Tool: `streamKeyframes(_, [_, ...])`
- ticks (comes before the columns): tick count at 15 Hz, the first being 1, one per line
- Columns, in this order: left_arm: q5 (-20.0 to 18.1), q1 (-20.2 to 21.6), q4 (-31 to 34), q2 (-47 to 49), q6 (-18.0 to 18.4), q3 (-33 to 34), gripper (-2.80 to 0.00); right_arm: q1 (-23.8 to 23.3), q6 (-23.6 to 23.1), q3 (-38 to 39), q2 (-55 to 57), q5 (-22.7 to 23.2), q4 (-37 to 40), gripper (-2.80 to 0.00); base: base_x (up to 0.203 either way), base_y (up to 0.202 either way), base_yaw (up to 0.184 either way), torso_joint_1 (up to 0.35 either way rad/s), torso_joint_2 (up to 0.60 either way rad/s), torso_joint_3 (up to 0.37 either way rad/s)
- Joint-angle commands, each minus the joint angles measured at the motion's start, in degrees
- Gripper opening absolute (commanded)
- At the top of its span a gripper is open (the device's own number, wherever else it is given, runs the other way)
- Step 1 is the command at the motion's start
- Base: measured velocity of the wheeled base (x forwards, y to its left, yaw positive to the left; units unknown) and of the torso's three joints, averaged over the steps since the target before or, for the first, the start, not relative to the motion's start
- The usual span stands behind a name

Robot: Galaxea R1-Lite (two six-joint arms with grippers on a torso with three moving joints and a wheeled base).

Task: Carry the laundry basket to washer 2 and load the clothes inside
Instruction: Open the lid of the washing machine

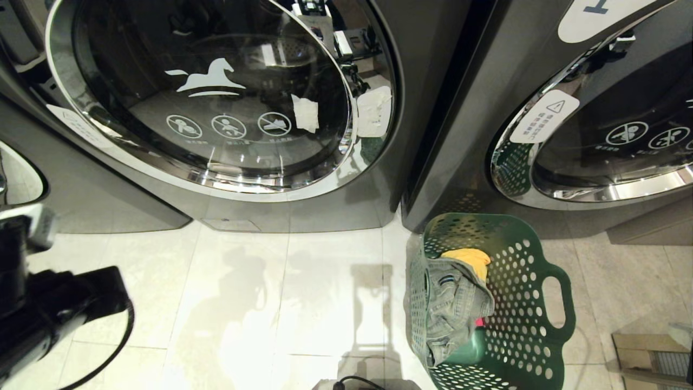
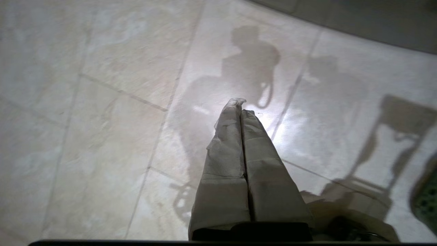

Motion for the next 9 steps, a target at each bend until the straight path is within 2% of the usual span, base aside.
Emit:
streamKeyframes(1, [-1.02, 7.26, 0.33, -12.02, 2.32, 9.53, -2.80, -1.36, -0.10, 3.20, -7.27, 2.32, -0.18, -2.80, 0.000, 0.000, 0.000, 0.000, 0.00, 0.000])
streamKeyframes(3, [-5.26, 7.71, 0.84, -22.91, 5.20, 15.41, -2.80, -1.30, -0.63, 6.96, -17.24, 6.10, 2.13, -2.80, 0.000, 0.000, 0.000, 0.000, 0.00, 0.000])
streamKeyframes(5, [-10.48, 7.89, 3.05, -36.19, 8.89, 20.55, -2.80, -1.22, -1.88, 10.61, -28.64, 7.97, 7.03, -2.80, 0.000, 0.000, 0.000, 0.000, 0.00, 0.000])
streamKeyframes(7, [-17.95, 9.16, 10.81, -50.55, 11.54, 22.39, -2.80, -0.88, -2.81, 12.39, -36.21, 9.27, 11.70, -2.80, 0.000, 0.000, 0.000, 0.000, 0.00, 0.000])
streamKeyframes(9, [-23.81, 10.50, 17.21, -62.47, 14.22, 23.05, -2.80, -0.31, -3.22, 14.02, -36.46, 10.34, 15.56, -2.80, 0.000, 0.000, 0.000, 0.000, 0.00, 0.000])
